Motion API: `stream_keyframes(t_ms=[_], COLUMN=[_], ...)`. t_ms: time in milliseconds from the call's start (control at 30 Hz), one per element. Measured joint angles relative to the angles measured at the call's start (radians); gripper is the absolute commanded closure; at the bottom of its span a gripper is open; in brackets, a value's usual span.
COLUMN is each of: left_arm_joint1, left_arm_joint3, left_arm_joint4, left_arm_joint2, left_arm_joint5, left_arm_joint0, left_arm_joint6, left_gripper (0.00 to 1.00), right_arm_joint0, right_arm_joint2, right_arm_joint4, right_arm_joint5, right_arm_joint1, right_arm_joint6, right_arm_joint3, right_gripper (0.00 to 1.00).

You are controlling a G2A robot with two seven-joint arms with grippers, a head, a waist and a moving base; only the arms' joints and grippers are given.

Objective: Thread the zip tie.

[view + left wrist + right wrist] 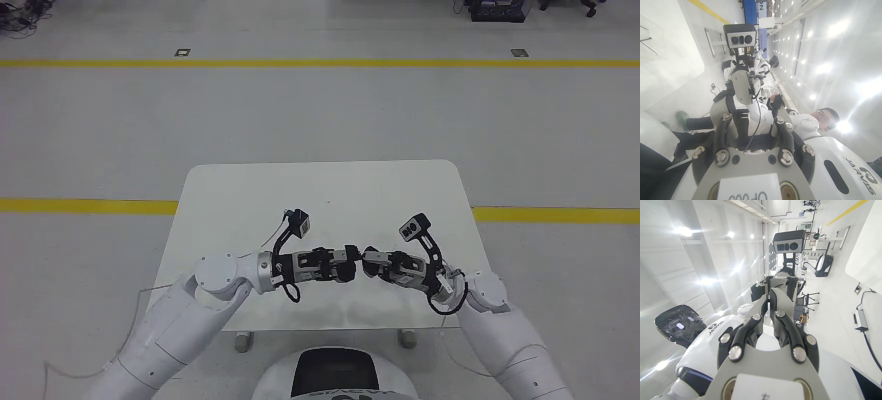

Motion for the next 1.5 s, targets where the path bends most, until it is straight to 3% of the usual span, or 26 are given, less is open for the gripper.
stream_keyframes(t_ms=[167,667,1100,1500], left_arm_joint1=[0.002,0.009,0.01,0.011], left_arm_joint3=[-0.003,-0.011,0.006,0.017], left_arm_joint4=[0.003,0.031,0.047,0.054], left_arm_joint2=[-0.002,0.003,0.02,0.029], left_arm_joint5=[0.002,0.018,0.031,0.039], left_arm_joint0=[0.002,0.0,-0.017,-0.029], left_arm_joint6=[0.003,0.001,0.0,-0.002], left_gripper=[0.6,0.64,0.69,0.83], right_arm_joint0=[0.0,-0.008,-0.002,0.005], right_arm_joint2=[0.0,0.039,0.039,0.017], right_arm_joint4=[-0.008,-0.168,-0.217,-0.231], right_arm_joint5=[0.003,0.061,0.049,0.019], right_arm_joint1=[0.0,0.026,0.037,0.04], right_arm_joint6=[-0.009,-0.018,-0.014,-0.036], right_arm_joint3=[-0.005,-0.071,-0.07,-0.061], right_gripper=[1.0,1.0,1.0,1.0])
